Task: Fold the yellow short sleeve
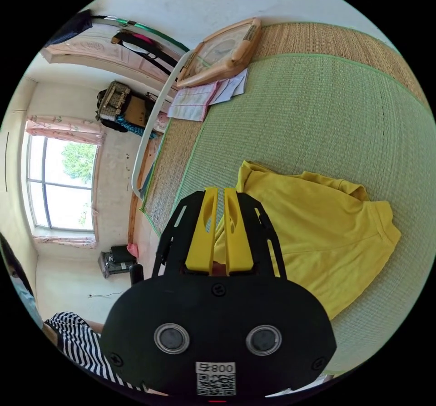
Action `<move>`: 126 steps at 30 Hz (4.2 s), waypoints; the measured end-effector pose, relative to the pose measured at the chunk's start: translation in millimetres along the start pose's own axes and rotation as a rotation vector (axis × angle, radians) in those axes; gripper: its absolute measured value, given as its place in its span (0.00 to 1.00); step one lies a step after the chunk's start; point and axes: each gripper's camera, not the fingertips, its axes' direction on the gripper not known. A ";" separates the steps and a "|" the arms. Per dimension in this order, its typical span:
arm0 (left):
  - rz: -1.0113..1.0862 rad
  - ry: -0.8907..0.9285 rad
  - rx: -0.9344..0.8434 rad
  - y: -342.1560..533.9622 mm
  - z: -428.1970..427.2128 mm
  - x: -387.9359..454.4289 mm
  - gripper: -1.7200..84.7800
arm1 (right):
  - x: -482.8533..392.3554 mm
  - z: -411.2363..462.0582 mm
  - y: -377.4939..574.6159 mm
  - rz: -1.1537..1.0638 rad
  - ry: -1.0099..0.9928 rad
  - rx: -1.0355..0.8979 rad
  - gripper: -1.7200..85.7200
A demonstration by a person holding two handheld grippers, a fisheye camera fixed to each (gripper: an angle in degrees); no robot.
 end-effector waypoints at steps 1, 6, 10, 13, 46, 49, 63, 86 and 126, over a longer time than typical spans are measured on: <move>0.016 -0.013 0.001 0.8 0.0 4.1 0.04 | 0.9 2.5 -0.8 0.005 0.008 -0.009 0.04; 0.072 -0.085 -0.014 -0.1 2.1 18.6 0.03 | 3.1 27.3 -11.3 0.024 0.061 -0.057 0.02; 0.053 -0.140 -0.032 -3.7 3.6 20.1 0.03 | 1.1 47.0 -21.3 0.027 0.116 -0.108 0.02; 0.048 -0.146 -0.033 -2.6 1.3 24.0 0.03 | -4.8 54.5 -25.3 0.010 0.111 -0.119 0.02; 0.275 -0.305 0.027 14.6 -51.4 175.8 0.02 | -23.5 96.9 141.9 -0.165 -0.010 -0.225 0.02; 0.238 -0.498 -0.011 4.6 -42.5 174.9 0.02 | -19.0 111.7 139.6 -0.151 0.001 -0.245 0.02; 0.360 -0.458 -0.090 -18.6 -29.2 259.5 0.02 | -2.5 81.0 228.9 -0.217 -0.006 -0.243 0.02; 0.352 -0.481 -0.098 -36.1 -29.8 341.9 0.03 | 52.1 119.6 287.8 -0.215 -0.020 -0.263 0.02; 0.075 -0.015 -0.514 -2.4 194.5 343.5 0.03 | 292.6 121.9 414.9 0.315 -0.504 0.037 0.13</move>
